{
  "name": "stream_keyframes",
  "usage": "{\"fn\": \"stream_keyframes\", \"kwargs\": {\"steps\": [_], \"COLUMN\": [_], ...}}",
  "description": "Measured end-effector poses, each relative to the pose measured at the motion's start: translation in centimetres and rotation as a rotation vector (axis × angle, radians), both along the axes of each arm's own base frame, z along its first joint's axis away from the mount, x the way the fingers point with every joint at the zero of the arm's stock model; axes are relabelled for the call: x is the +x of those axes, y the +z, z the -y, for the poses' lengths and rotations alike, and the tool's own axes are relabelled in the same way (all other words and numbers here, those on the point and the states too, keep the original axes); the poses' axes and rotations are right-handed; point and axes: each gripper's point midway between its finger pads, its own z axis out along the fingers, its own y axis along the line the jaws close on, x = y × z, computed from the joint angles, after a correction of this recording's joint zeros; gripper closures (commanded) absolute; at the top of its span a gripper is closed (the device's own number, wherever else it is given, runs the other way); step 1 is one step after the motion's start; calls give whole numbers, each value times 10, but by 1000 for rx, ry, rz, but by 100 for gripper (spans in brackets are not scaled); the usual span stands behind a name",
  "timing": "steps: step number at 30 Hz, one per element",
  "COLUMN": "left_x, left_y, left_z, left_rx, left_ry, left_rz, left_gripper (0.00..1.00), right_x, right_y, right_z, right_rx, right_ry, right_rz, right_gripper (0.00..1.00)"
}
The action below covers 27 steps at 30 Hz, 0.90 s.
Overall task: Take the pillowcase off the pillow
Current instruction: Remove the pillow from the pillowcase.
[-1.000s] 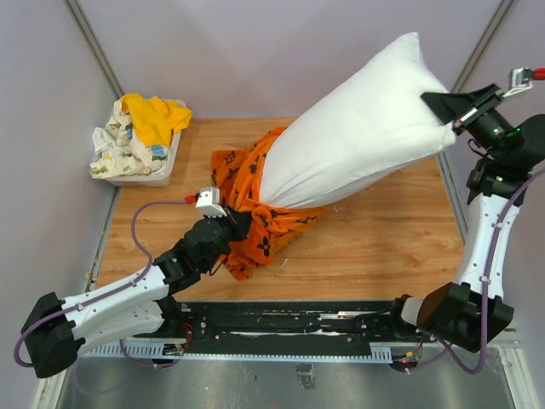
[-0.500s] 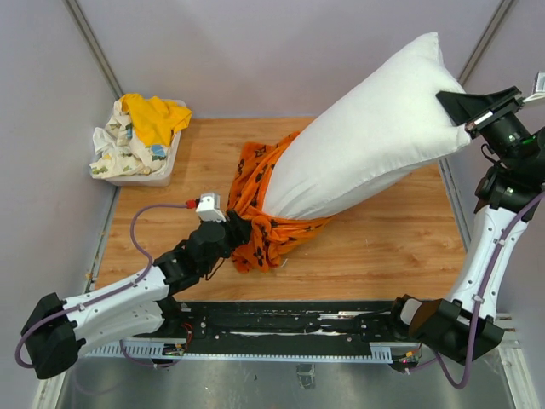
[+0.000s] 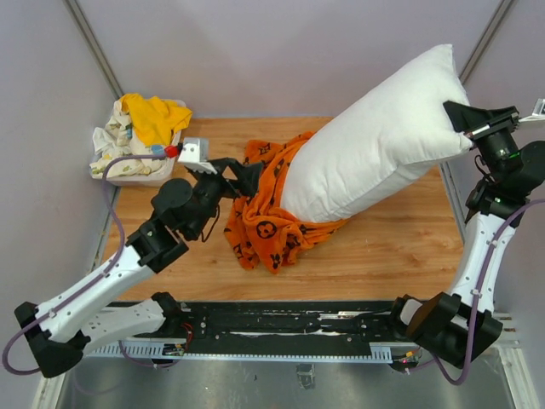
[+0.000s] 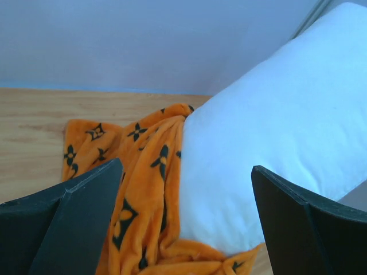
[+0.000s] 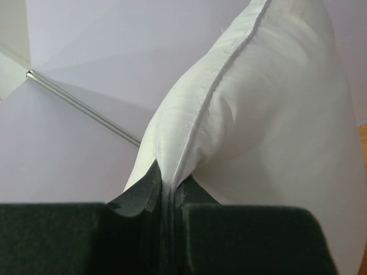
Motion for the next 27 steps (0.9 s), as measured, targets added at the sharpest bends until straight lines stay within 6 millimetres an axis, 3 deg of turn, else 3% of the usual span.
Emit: {"fn": "stream_keyframes", "kwargs": {"steps": [3,5,9,14,18,23,25,27], "left_x": [28,55,119,169,182,186,186,186], "left_y": [0,-18,-75,-121,-145,-174,-188,-199], "left_z": [12,13,5,23,50,78,87,90], "left_rx": [52,88,174,252,264,272,271,274], "left_ry": [0,2,57,21,-87,-223,-269,-290], "left_rz": [2,-35,-173,-273,-299,-327,-342,-357], "left_gripper": [1,1,1,1,1,12,20,36], "right_x": [1,0,-9,-20,-18,-15,-14,-13], "right_y": [0,0,3,4,0,-3,-5,-8], "right_z": [-10,-26,-57,-67,-68,-68,-68,-71], "right_rx": [-24,-54,-119,-176,-189,-199,-202,-201], "right_ry": [7,35,94,100,99,98,98,104], "right_rz": [14,27,63,97,91,86,83,78], "right_gripper": [99,99,99,99,99,99,99,99]}}
